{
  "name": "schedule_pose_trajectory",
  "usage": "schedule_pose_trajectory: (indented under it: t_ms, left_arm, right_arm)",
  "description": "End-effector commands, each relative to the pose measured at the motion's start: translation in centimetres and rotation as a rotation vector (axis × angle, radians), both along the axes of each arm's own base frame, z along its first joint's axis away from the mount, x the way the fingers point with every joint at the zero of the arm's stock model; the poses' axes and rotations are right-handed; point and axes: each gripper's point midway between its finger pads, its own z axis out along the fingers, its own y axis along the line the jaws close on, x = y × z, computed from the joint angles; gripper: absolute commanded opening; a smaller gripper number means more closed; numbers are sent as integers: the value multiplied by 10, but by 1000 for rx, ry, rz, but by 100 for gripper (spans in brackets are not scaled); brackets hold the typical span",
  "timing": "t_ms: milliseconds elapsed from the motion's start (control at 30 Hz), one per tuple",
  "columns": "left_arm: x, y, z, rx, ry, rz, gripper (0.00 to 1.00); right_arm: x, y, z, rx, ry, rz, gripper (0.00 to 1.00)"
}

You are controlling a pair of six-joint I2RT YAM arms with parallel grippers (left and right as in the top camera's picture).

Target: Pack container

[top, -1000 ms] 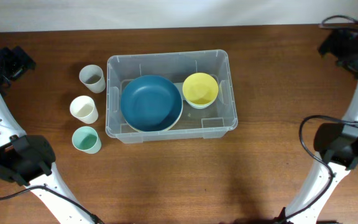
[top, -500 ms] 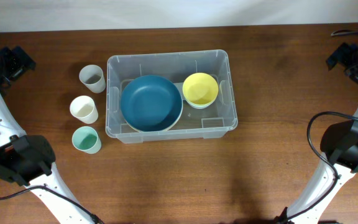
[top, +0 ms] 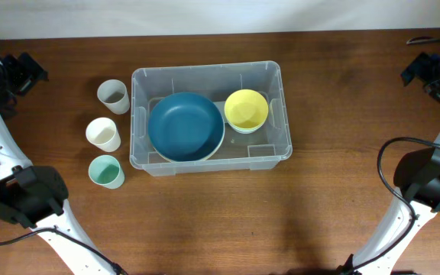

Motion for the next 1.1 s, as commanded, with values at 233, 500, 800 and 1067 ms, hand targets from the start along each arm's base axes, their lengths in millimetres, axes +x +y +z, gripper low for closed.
schedule_pose_trajectory:
  t_ms: [233,500,800,1067]
  left_arm:
    - [-14,5,-20,61,96,-145,94]
    - [-60,3,-87,-71,359,-33,94]
    - [-29,-4,-96,-15,251,-264,94]
    - [13,-57,-97,176,224,-542,99]
  right_arm:
    - [-2,-1,-1,2,5,-13,99]
    - [-2,-1,-1,2,5,-13,99]
    - [-2,-2,-1,2,5,-14,99]
    - [-2,-2,-1,2,5,-14,99]
